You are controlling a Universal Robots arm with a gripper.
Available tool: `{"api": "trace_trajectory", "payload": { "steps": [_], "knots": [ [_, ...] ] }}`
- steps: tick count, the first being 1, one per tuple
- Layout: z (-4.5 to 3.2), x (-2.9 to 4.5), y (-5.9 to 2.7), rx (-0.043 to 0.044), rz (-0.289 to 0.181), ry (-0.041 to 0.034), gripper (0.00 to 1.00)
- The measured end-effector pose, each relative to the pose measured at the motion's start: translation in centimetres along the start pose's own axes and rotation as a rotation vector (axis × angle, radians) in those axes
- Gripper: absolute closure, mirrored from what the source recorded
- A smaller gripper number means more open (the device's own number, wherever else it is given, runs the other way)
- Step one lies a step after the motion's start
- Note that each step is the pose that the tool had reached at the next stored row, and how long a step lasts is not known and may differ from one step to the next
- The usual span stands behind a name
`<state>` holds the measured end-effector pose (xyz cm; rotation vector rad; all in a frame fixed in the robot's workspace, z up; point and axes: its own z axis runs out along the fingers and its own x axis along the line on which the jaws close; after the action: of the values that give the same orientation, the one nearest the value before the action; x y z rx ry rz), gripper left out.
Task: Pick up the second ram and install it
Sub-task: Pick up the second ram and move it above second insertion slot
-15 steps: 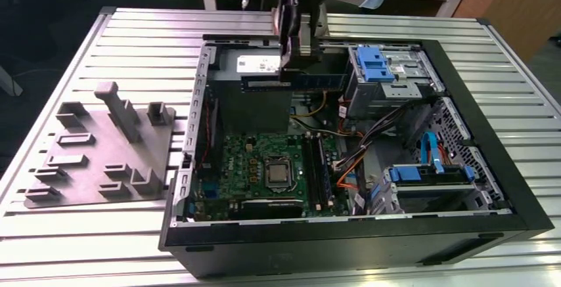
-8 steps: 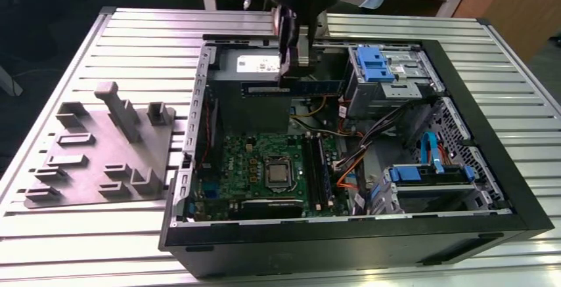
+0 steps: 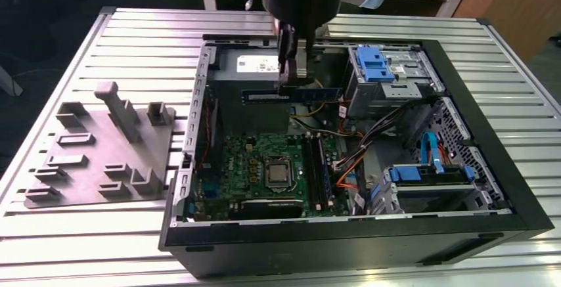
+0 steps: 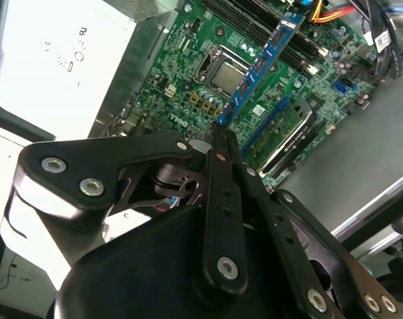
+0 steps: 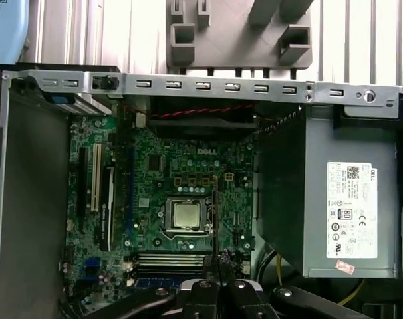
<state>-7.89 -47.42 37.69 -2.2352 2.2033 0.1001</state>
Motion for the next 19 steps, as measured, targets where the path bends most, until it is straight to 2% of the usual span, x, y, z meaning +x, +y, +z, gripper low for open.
{"api": "trace_trajectory", "payload": {
  "steps": [12,19],
  "knots": [
    [2.17,0.11,-0.1,0.0003,-0.001,-0.0157,0.89],
    [3.46,0.17,-0.15,0.0004,-0.001,-0.021,0.89]
  ]
}}
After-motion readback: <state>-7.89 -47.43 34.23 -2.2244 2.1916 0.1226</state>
